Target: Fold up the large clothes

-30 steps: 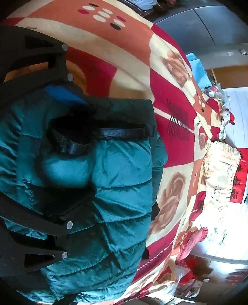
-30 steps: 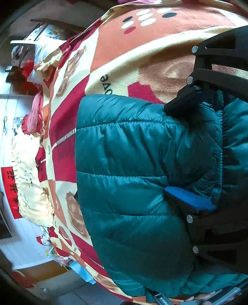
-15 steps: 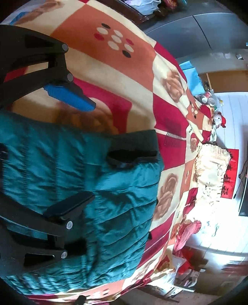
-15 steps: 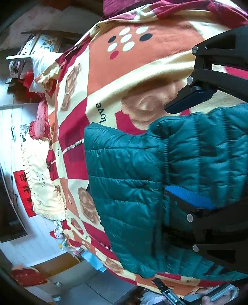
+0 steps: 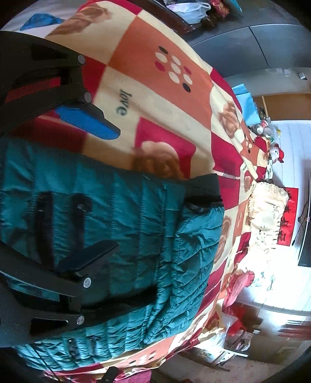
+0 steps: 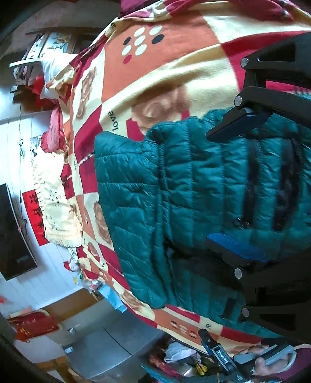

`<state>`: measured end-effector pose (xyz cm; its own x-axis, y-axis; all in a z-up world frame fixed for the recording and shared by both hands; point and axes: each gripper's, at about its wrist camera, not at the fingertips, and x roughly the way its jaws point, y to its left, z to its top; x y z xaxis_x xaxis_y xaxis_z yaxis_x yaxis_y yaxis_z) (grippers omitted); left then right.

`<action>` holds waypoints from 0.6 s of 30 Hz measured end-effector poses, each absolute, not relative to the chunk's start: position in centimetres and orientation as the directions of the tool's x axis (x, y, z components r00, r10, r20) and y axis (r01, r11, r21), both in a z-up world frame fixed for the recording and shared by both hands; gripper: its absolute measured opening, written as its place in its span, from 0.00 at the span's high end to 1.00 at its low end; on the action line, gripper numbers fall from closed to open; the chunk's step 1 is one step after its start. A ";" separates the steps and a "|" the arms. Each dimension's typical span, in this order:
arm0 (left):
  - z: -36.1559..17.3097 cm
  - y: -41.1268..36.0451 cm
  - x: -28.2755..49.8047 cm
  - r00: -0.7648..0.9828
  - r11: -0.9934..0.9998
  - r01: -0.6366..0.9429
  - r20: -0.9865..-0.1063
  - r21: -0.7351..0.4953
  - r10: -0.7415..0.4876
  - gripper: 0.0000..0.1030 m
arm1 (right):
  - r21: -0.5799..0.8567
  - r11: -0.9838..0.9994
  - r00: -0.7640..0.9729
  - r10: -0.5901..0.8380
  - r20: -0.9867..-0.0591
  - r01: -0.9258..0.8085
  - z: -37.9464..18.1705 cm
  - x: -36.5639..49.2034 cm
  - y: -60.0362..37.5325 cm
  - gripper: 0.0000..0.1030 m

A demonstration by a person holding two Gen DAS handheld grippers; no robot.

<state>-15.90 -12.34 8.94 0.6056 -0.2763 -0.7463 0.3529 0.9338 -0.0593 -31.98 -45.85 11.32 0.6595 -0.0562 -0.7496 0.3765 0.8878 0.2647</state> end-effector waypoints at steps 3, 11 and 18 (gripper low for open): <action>8.9 -11.4 -17.3 0.600 0.933 0.352 -0.748 -0.073 -0.284 0.16 | 0.258 0.897 0.667 -0.053 -0.744 0.359 11.7 -33.2 -44.8 0.26; 8.7 -10.2 -20.1 0.585 0.927 0.365 -0.754 -0.083 -0.297 0.16 | 0.242 0.917 0.696 -0.053 -0.716 0.318 12.8 -36.2 -42.5 0.26; 8.9 -9.3 -21.5 0.582 0.926 0.365 -0.753 -0.096 -0.308 0.16 | 0.231 0.922 0.715 -0.066 -0.696 0.310 13.9 -36.9 -41.7 0.26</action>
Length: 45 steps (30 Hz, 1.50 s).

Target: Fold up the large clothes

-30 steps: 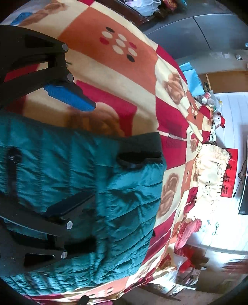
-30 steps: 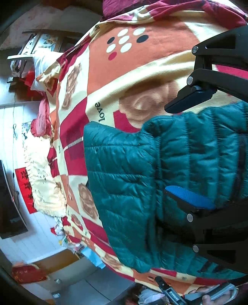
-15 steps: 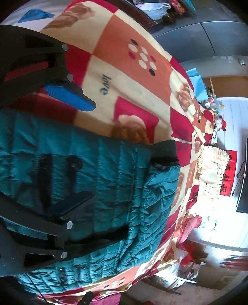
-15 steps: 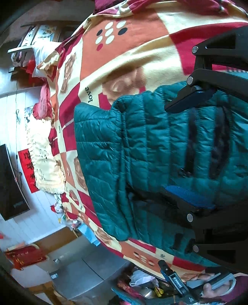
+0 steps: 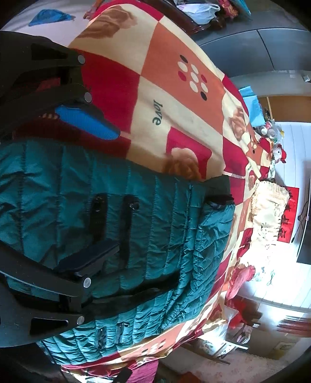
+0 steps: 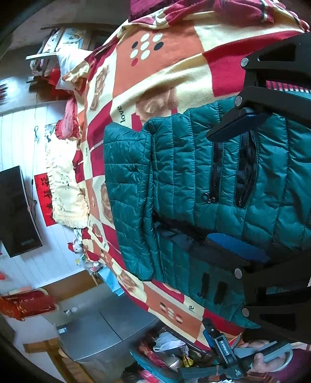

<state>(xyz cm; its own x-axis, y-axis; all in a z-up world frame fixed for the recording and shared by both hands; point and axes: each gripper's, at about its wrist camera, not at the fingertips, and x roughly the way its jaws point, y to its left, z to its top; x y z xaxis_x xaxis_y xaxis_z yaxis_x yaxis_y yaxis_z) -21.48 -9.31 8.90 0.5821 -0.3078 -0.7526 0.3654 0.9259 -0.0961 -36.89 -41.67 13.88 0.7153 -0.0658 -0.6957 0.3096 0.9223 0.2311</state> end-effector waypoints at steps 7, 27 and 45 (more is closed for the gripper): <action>8.2 -7.6 -23.0 0.564 0.927 0.353 -0.761 -0.129 -0.321 0.16 | 0.297 0.911 0.744 -0.017 -0.668 0.288 14.9 -37.9 -41.5 0.26; 6.1 -3.2 -24.2 0.523 0.950 0.286 -0.810 -0.126 -0.265 0.16 | 0.413 0.889 0.779 0.115 -0.616 0.196 15.7 -42.6 -41.4 0.26; 3.8 -2.3 -23.9 0.432 0.946 0.278 -0.857 -0.168 -0.279 0.16 | 0.276 0.857 0.578 -0.031 -0.815 0.435 9.4 -46.1 -45.2 0.26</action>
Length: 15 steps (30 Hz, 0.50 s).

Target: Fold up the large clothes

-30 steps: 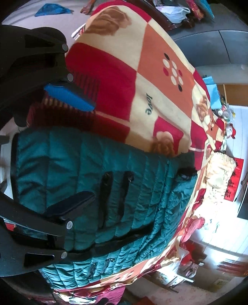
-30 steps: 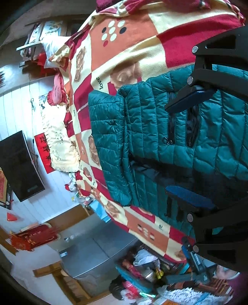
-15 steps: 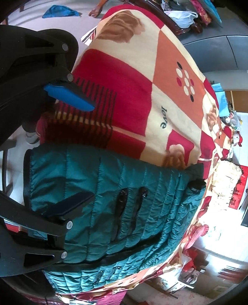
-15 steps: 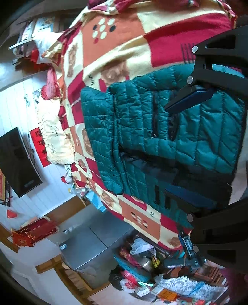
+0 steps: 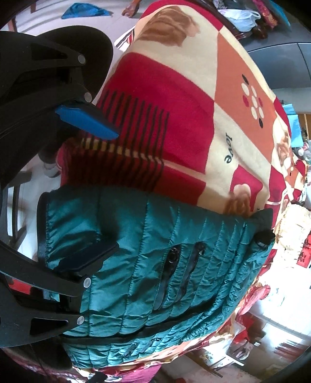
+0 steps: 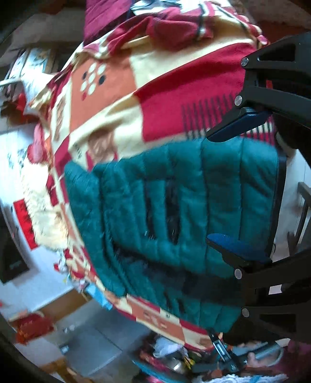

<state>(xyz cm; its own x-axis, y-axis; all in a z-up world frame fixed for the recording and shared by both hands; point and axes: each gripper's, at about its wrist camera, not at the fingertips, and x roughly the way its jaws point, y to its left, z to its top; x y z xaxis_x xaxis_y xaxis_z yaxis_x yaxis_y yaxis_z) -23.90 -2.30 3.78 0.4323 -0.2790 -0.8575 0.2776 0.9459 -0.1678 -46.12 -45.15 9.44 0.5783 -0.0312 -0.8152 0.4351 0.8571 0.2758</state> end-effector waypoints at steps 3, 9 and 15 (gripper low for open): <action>3.7 -2.2 -23.8 0.426 0.946 0.274 -0.859 -0.176 -0.283 0.16 | 0.267 0.847 0.557 -0.039 -0.830 0.459 8.7 -46.2 -45.8 0.26; 3.4 -1.9 -23.6 0.401 0.942 0.258 -0.864 -0.213 -0.305 0.16 | 0.292 0.838 0.539 -0.003 -0.843 0.461 7.6 -45.9 -46.0 0.26; 2.7 -2.0 -23.4 0.378 0.942 0.255 -0.874 -0.220 -0.306 0.16 | 0.317 0.823 0.509 0.040 -0.860 0.471 6.0 -45.6 -46.0 0.26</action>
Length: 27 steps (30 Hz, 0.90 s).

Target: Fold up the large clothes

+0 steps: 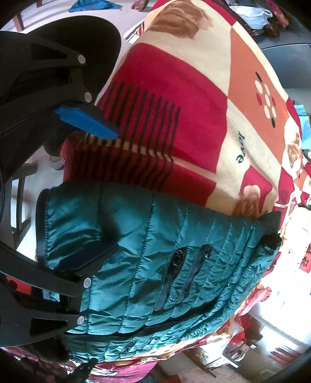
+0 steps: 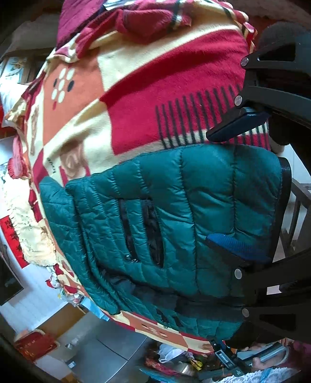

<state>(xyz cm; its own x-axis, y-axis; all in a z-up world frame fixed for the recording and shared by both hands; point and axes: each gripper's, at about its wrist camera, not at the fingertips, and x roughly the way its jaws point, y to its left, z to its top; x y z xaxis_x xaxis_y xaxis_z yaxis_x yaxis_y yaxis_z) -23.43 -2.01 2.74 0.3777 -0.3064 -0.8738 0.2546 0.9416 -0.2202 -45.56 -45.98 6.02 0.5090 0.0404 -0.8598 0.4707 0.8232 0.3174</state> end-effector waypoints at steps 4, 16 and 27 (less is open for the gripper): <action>2.4 -1.9 -23.4 0.365 0.941 0.247 -0.877 -0.231 -0.311 0.16 | 0.341 0.817 0.502 0.075 -0.862 0.464 5.4 -45.6 -45.9 0.26; 2.2 -2.0 -23.4 0.337 0.920 0.272 -0.867 -0.283 -0.367 0.16 | 0.362 0.805 0.494 0.101 -0.864 0.469 4.9 -45.2 -45.7 0.26; 2.4 -3.7 -24.0 0.271 0.870 0.378 -0.861 -0.316 -0.430 0.15 | 0.471 0.786 0.551 0.205 -0.809 0.400 4.7 -44.9 -45.2 0.25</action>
